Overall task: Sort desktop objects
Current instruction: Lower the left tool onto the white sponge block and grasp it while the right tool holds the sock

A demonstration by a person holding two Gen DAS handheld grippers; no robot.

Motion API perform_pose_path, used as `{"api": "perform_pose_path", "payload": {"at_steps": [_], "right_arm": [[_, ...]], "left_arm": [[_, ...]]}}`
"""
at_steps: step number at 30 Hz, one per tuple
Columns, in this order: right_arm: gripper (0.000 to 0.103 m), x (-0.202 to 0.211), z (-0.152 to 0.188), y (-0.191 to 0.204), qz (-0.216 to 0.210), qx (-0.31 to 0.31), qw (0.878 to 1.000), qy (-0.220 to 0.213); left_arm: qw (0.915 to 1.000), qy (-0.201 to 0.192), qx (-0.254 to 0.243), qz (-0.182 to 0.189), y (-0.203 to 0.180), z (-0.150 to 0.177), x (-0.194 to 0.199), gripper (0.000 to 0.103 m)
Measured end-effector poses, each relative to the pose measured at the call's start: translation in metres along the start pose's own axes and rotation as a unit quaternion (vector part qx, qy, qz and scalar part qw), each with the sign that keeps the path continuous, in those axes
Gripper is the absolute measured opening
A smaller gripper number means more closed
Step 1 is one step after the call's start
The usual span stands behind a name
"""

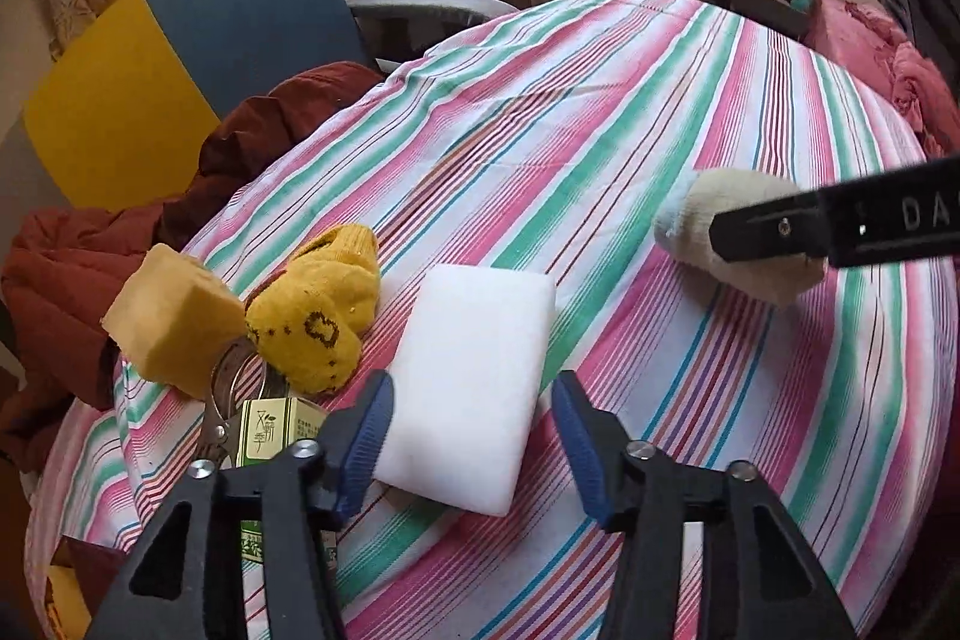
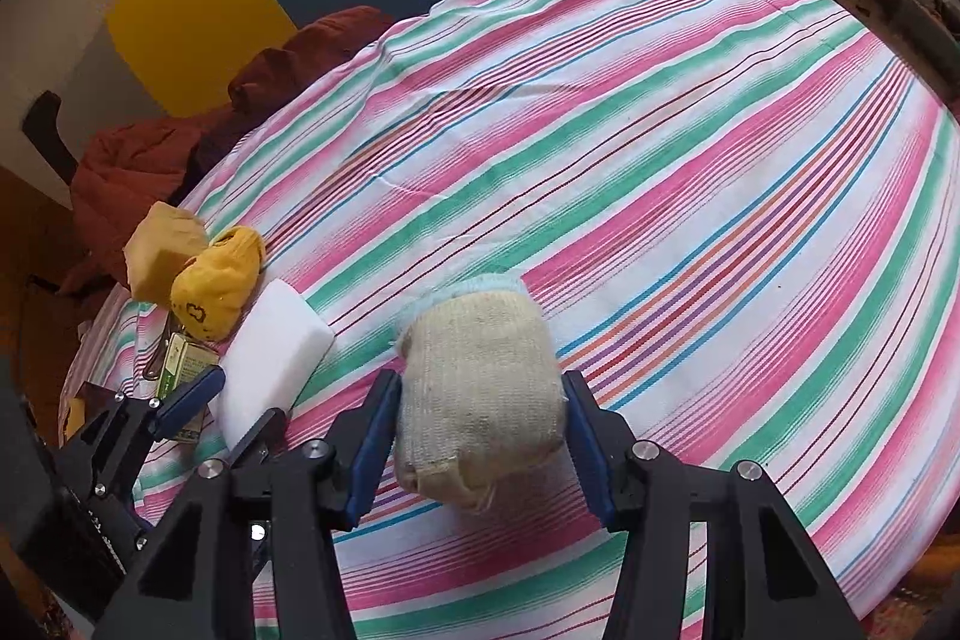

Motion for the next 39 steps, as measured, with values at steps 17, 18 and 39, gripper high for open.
{"api": "perform_pose_path", "payload": {"at_steps": [17,18,39], "right_arm": [[0.053,0.001,-0.002,0.005,-0.014,-0.003,1.000,0.000],[0.051,0.001,-0.001,0.005,-0.013,0.000,1.000,0.002],[0.053,-0.008,0.018,0.013,0.002,0.053,0.998,0.042]], "left_arm": [[0.9985,0.005,0.055,-0.001,0.010,0.010,-0.013,0.056],[0.9987,0.007,0.050,-0.002,0.006,0.011,-0.011,0.055],[0.9978,-0.003,0.064,0.017,0.006,0.010,-0.002,0.061]]}}
Point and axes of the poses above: each gripper's, at about its wrist camera, not at the fingertips, and x roughly against the way its jaws point, y to its left, z to its underside, the point moved 10 cm from there along -x, roughly the way its jaws point, and after that the axes turned 9 degrees about -y, right-handed, at the moved point
